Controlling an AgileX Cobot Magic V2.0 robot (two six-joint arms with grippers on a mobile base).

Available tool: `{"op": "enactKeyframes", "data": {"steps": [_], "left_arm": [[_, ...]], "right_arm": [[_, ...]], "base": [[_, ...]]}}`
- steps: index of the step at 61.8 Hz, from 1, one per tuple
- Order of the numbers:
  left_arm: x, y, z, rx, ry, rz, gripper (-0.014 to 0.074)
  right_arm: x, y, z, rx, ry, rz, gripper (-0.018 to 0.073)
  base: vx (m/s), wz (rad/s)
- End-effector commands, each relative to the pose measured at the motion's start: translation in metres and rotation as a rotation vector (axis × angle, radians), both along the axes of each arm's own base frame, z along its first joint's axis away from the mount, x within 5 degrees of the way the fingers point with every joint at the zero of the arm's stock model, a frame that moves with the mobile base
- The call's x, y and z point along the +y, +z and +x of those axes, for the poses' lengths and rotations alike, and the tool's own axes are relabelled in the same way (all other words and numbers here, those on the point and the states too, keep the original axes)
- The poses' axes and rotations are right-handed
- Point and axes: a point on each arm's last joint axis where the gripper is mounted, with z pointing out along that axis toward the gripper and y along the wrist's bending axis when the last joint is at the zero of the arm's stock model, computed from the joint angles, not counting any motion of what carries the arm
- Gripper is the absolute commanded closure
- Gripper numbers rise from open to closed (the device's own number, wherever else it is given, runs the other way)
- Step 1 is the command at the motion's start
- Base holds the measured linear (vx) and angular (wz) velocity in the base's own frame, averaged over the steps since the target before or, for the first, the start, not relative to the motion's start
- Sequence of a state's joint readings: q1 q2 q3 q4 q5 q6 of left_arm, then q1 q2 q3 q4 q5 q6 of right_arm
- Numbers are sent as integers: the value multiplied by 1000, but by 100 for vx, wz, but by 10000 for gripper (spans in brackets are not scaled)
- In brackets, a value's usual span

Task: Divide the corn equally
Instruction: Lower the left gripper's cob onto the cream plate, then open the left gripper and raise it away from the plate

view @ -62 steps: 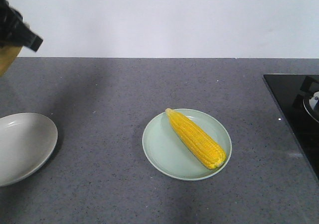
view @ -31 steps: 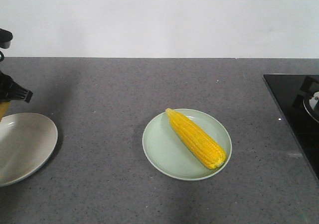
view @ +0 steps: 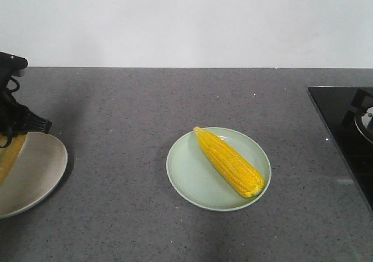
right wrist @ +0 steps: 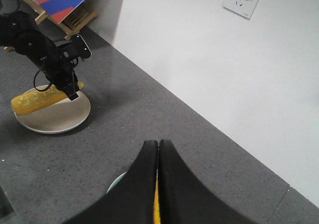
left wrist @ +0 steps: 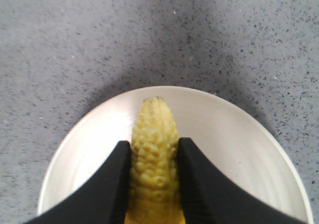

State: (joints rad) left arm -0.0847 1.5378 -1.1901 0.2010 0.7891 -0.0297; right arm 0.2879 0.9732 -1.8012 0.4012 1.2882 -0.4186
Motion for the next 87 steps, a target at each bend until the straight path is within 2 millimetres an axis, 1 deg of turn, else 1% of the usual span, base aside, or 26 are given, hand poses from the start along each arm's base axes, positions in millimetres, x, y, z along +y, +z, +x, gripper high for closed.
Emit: {"op": "enactKeyframes", "data": {"steps": [1, 4, 13, 26, 31, 38, 57, 65, 70, 75, 82, 87], "left_arm": [[-1, 16, 2, -91, -2, -23, 540], [-1, 16, 2, -89, -2, -23, 521], [-1, 15, 2, -85, -1, -21, 419], [-1, 15, 3, -85, -2, -19, 234], [-1, 15, 2, -83, -1, -19, 184], [-1, 15, 2, -77, 0, -18, 148], [0, 13, -2, -26, 10, -11, 146], [0, 16, -7, -18, 15, -15, 147], [-1, 24, -11, -45, 18, -36, 148], [-1, 39, -21, -98, 20, -63, 160], [-2, 63, -38, -176, 17, -99, 207], [-3, 83, -55, -244, 6, -129, 268]], "right_arm": [[0, 4, -3, -14, 10, 10, 564], [0, 4, -3, -14, 10, 10, 564], [0, 4, -3, -14, 10, 10, 564], [0, 4, -3, -14, 10, 10, 564], [0, 4, -3, -14, 10, 10, 564], [0, 4, -3, -14, 10, 10, 564], [0, 4, -3, -14, 10, 10, 564], [0, 4, -3, -16, 9, 9, 564], [-1, 5, -3, -24, -2, 7, 564], [-2, 5, -1, -37, -16, 5, 564], [-3, 7, 0, -62, -39, 8, 564], [-4, 9, 2, -82, -52, 15, 564]], "base": [[0, 0], [0, 0], [0, 0], [0, 0], [0, 0], [0, 0], [0, 0], [0, 0], [0, 0], [0, 0], [0, 0], [0, 0]]}}
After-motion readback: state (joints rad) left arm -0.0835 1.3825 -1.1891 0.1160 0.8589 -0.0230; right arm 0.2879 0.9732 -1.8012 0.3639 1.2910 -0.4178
